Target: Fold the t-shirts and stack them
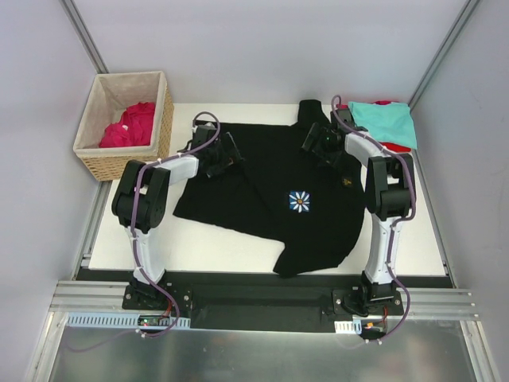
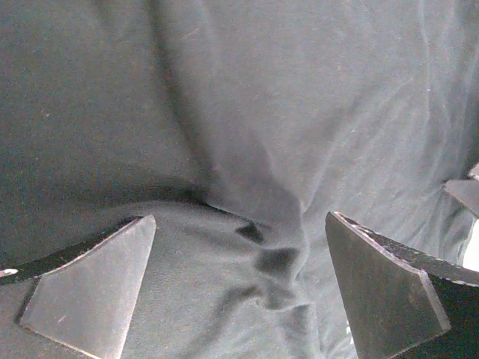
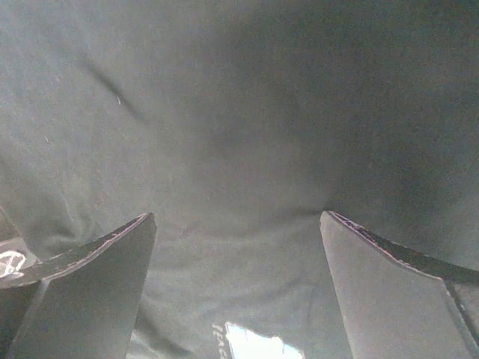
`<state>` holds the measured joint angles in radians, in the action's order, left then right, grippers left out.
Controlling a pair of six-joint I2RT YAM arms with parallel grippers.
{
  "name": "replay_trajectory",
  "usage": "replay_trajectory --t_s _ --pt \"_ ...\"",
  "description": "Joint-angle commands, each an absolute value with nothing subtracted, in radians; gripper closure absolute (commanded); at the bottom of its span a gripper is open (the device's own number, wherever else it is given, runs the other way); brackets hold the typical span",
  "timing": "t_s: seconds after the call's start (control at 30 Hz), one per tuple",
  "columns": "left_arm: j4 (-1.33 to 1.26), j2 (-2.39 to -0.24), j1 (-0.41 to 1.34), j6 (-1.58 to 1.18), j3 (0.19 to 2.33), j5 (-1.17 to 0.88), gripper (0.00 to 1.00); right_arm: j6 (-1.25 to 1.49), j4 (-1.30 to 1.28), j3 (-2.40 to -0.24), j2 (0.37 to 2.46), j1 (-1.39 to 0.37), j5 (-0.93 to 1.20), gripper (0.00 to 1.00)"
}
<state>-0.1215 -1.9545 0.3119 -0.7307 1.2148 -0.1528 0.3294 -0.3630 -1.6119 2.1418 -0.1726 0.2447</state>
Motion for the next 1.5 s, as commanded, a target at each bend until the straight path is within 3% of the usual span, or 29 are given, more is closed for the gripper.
replay_trajectory --t_s 0.0,0.87,0.97,1.07,1.23,1.47 --pt "-0.040 -1.980 0.265 -0.690 1.255 -0.137 0.01 0.299 -0.429 -1.710 2.209 -0.150 0.216 0.03" --pt "-0.008 -1.919 0.216 -0.683 1.275 -0.152 0.01 0.285 -0.522 -2.052 2.398 -0.150 0.281 0.03" --pt "-0.014 -1.843 0.218 -0.655 1.281 -0.198 0.01 0.241 -0.415 -1.915 2.269 -0.163 0.273 0.03" --pt "-0.021 -1.726 0.228 -0.653 1.278 -0.290 0.01 0.213 -0.285 -1.688 1.992 -0.187 0.261 0.03" --pt "-0.006 -1.443 0.279 -0.657 1.180 -0.353 0.01 0.178 -0.448 -1.504 1.592 -0.261 0.204 0.03" --pt "0.064 -1.083 0.318 -0.699 0.870 -0.325 0.01 0.235 -0.544 -0.993 1.117 -0.440 0.045 0.03"
